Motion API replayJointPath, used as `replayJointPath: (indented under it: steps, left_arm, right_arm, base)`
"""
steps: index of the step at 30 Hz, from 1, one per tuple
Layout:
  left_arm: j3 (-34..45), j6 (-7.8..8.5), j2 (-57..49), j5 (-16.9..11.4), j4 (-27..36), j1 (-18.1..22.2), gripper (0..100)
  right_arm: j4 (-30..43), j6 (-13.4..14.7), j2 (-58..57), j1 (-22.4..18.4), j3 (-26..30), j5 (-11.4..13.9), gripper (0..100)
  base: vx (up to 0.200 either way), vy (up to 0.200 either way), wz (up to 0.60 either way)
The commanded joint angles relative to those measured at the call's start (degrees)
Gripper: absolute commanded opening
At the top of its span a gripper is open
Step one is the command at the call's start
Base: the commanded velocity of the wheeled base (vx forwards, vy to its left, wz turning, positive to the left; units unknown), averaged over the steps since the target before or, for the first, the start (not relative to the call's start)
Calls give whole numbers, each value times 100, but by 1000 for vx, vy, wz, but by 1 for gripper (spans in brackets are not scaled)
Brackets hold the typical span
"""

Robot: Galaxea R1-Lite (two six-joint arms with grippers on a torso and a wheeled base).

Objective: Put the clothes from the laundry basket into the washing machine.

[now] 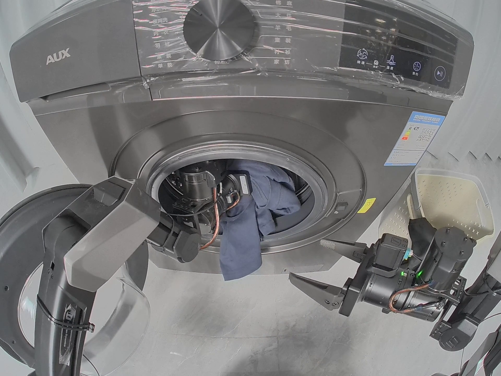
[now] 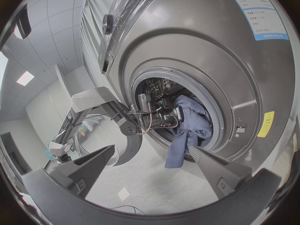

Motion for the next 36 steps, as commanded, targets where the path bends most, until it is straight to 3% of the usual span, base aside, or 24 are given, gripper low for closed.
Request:
replayJointPath:
  steps: [1,6,7,9,15,16,18,23,28,32,36]
  left_arm:
    - [-422,-15,182,164,162,142,0]
    - [-405,-121,155,164,250,169,0]
    - [-405,-121,155,164,250,169,100]
    - [-343,-200,138,164,286,142,100]
    - [175,-727,-425,164,971,-95,100]
    - [184,-745,-442,164,1006,-104,100]
    - [474,-973,-820,76,1613,-262,100]
    - [852,-956,-1066,-20,2307,-473,100]
    - [949,-921,-917,-20,2281,-517,100]
    - [949,-674,-680,-20,2210,-464,100]
    - [949,-534,-539,-12,2105,-420,100]
  right_arm:
    - [-3,3,29,3,1,1,100]
    - [-3,3,37,3,1,1,100]
    - [-3,3,37,3,1,1,100]
    - [-3,3,37,3,1,1,100]
    - [-3,3,37,3,1,1,100]
    - [-3,3,37,3,-8,1,100]
    - [-3,3,29,3,-16,1,100]
    - [-3,3,20,29,-16,1,100]
    - [-3,3,2,64,-16,1,100]
    - [-3,3,2,64,-25,1,100]
    - [-3,3,11,64,-16,1,100]
  base:
    - [0,0,0]
    - [0,0,0]
    - [0,0,0]
    - [0,0,0]
    - [0,0,0]
    - [0,0,0]
    - [0,0,0]
    - [0,0,0]
    - [0,0,0]
    - [0,0,0]
    - [0,0,0]
